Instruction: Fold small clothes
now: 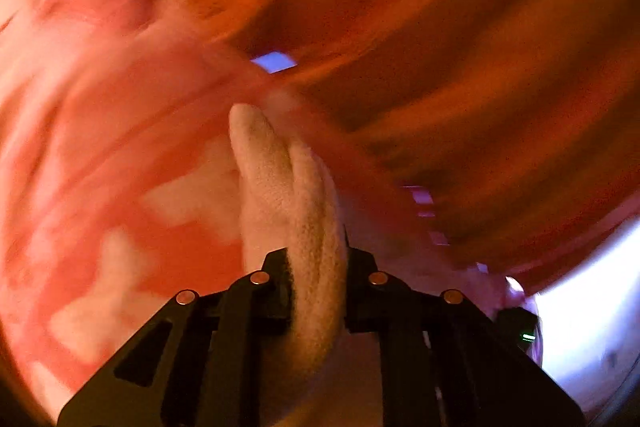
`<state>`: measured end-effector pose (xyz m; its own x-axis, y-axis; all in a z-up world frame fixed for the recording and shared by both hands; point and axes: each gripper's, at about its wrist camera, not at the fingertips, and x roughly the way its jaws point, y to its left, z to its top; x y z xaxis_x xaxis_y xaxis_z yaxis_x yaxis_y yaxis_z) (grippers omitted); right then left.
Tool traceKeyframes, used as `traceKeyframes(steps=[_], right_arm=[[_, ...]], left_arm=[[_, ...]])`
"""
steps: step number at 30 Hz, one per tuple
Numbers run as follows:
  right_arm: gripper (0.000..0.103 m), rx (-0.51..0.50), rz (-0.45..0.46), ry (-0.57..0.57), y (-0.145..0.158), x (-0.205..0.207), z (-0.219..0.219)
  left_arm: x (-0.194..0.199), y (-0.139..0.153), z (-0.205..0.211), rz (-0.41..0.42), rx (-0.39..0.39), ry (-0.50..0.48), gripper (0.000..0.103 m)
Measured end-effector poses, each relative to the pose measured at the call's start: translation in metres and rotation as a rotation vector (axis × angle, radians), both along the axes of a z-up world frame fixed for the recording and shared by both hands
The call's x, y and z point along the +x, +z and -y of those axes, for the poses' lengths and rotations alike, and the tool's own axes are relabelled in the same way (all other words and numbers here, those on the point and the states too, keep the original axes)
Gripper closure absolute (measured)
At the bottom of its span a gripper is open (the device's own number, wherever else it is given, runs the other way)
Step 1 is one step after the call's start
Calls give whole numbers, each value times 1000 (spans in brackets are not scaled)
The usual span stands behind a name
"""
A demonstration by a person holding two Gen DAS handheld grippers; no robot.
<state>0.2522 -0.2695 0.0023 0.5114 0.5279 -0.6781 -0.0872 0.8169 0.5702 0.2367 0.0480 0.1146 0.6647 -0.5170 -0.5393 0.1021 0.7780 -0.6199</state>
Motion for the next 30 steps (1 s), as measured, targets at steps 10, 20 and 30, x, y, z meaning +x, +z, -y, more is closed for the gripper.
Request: traceKeyframes(steps=[10,20,30], right_arm=[[52,67,-91,-273,2,-6,113],[22,238,-140,-105,15,-7,91],[31,207,-195,34,-2,11,36]], left_arm=[[-64,-29,150,140,244,-414,78],[-98,-23,90,151,304,-401,22],[-137,-49,117,234,535,-606,14]])
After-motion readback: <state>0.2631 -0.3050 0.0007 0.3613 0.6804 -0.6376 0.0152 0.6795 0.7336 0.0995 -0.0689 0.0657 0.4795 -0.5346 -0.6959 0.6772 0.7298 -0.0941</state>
